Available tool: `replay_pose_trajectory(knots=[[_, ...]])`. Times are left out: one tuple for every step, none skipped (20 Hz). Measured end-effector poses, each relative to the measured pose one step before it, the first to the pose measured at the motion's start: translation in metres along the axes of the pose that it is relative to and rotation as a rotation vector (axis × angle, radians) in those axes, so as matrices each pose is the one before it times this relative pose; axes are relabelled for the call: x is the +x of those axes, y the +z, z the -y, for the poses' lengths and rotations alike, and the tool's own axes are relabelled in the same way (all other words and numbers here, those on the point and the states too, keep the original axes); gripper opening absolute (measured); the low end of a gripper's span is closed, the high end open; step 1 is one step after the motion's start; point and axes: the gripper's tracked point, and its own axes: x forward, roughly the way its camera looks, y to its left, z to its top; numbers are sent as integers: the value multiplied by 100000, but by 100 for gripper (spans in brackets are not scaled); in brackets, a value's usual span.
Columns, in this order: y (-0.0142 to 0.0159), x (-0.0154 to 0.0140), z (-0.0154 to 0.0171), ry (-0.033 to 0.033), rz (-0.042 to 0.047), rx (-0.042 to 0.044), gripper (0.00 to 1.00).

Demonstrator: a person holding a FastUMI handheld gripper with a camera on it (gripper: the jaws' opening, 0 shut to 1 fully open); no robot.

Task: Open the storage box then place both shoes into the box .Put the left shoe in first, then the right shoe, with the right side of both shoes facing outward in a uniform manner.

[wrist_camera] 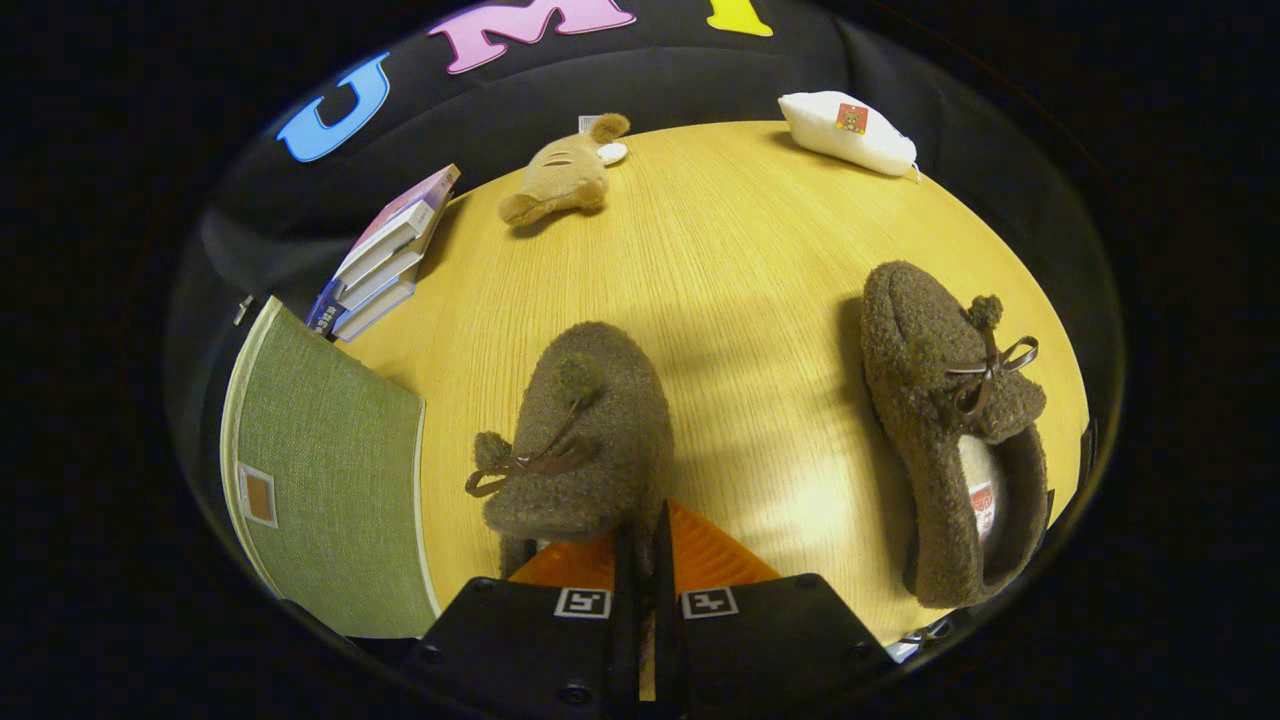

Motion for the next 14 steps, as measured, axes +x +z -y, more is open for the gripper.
replay_pose_trajectory(knots=[[70,-183,42,-72,143,888,11],[36,-284,40,429,97,1165,8],[201,95,-150,548,515,1685,7],[212,-419,-188,819,651,1770,6],[295,-473,-143,-39,897,811,6],[447,-666,-126,57,1661,-378,6],[384,-751,-203,288,1445,-674,5],[511,-889,-175,341,1531,-66,5],[554,-946,-334,580,1430,960,5],[680,-1111,-429,879,1346,1959,6],[650,-1161,-630,1419,1110,2157,6],[965,-1487,-918,2080,1483,2200,6],[618,-1017,-652,1230,922,609,5],[754,-1231,-876,1096,1300,159,6]])
